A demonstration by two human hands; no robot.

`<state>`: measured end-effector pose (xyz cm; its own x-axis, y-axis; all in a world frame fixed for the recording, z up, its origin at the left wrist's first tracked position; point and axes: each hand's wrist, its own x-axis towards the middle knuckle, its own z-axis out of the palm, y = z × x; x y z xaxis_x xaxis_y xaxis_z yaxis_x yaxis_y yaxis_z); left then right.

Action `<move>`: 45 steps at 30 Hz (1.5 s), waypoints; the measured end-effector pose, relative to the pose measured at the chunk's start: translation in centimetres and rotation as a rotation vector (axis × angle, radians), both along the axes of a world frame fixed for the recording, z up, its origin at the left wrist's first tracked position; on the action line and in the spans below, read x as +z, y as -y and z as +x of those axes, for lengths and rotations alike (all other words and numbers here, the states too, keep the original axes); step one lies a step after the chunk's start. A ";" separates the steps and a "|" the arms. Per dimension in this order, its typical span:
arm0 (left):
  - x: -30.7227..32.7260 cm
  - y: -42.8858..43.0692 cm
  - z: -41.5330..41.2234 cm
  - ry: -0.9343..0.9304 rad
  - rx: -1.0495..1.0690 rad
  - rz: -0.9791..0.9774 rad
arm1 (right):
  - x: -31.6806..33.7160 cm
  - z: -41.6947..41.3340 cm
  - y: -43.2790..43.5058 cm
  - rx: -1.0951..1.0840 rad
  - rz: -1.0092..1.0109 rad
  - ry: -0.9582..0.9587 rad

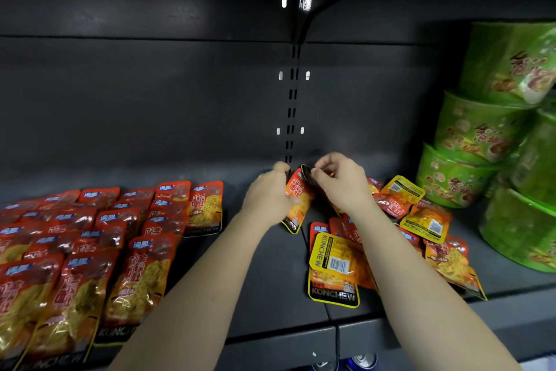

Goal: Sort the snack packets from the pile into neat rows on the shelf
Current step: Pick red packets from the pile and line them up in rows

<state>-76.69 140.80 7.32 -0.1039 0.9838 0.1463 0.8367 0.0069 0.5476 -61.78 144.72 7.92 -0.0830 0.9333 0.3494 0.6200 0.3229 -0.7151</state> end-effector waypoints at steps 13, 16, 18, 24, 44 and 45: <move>1.7 1.4 -1.8 0.518 -0.097 0.289 | 0.1 -0.8 0.5 0.406 -0.163 -0.318; 1.3 1.5 -1.3 0.544 -0.191 0.288 | 0.4 -0.7 0.8 0.500 -0.223 -0.479; 1.2 1.6 -1.1 0.487 -0.209 0.252 | 0.7 -0.6 0.9 0.472 -0.209 -0.503; 0.2 1.9 -0.9 0.105 -0.260 -0.101 | 0.8 -0.3 0.6 0.174 -0.060 -0.546; 0.5 1.7 -0.5 0.351 -0.311 -0.177 | 0.9 -0.5 0.4 0.080 0.065 -0.271; 0.7 1.8 -0.8 0.368 -0.294 -0.164 | 0.8 -0.5 0.3 0.083 0.062 -0.279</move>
<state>-77.50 139.00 8.02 0.1657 0.9862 -0.0072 0.5677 -0.0894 0.8184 -62.29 144.38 8.77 -0.0508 0.9035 0.4257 0.3719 0.4127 -0.8315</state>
